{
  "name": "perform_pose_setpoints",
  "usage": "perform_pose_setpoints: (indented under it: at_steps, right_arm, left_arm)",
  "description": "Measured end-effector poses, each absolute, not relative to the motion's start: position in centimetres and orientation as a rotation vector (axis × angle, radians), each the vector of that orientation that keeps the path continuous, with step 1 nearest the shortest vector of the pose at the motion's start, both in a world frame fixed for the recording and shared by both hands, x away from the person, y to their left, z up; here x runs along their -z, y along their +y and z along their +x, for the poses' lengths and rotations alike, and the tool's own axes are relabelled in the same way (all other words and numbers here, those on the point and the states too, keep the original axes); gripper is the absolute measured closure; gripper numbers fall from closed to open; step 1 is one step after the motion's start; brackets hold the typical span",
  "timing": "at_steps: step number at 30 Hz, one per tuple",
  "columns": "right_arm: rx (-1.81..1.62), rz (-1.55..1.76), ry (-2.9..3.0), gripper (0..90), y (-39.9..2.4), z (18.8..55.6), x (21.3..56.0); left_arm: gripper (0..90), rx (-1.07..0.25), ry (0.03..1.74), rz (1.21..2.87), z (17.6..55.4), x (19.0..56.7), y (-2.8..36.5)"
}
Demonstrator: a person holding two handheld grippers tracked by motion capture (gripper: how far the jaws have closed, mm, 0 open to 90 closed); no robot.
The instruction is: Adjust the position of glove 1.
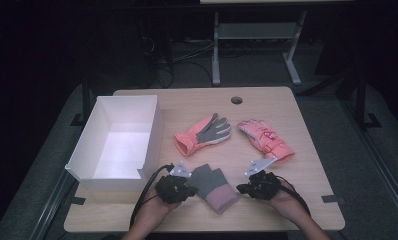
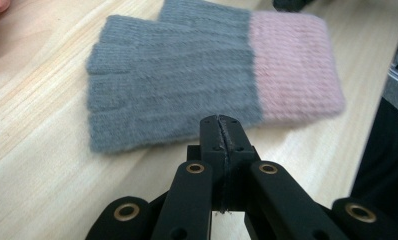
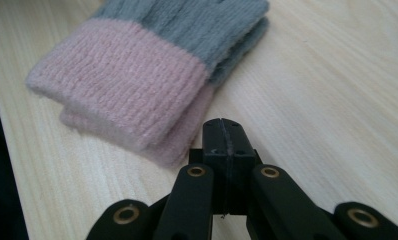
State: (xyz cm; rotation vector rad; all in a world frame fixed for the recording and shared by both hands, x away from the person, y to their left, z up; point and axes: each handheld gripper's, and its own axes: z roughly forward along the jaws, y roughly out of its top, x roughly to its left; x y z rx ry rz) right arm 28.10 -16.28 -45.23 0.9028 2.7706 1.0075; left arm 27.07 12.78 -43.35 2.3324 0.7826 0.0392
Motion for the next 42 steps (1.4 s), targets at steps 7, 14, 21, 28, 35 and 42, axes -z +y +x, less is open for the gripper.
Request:
perform_pose_setpoints:
  at_steps: [7, 14, 21, 28, 35, 42]
  right_arm:
    - [-1.004, 0.877, 2.801, 90.0, -15.8, 28.0, 45.5]
    - [-1.016, 0.843, 2.827, 90.0, -15.5, 27.7, 45.5]
    - [-1.052, 0.82, 2.862, 90.0, -15.2, 27.4, 45.6]
    - [-1.085, 0.76, 2.902, 90.0, -14.1, 26.8, 45.7]
    - [-1.129, 0.696, 2.94, 90.0, -12.0, 26.2, 45.8]
    - [-1.152, 0.587, 2.952, 90.0, -9.3, 26.7, 46.1]
  left_arm:
    - [89.7, -0.063, 0.788, 2.351, 28.2, 43.8, 11.4]
    - [89.7, -0.049, 0.778, 2.364, 29.4, 44.1, 10.6]
    - [89.7, -0.05, 0.785, 2.356, 30.7, 44.1, 10.1]
    - [89.7, -0.037, 0.766, 2.342, 32.3, 44.1, 9.4]
    - [89.7, -0.023, 0.748, 2.327, 33.3, 44.2, 8.5]
    - [89.8, -0.017, 0.702, 2.347, 33.9, 44.0, 7.9]
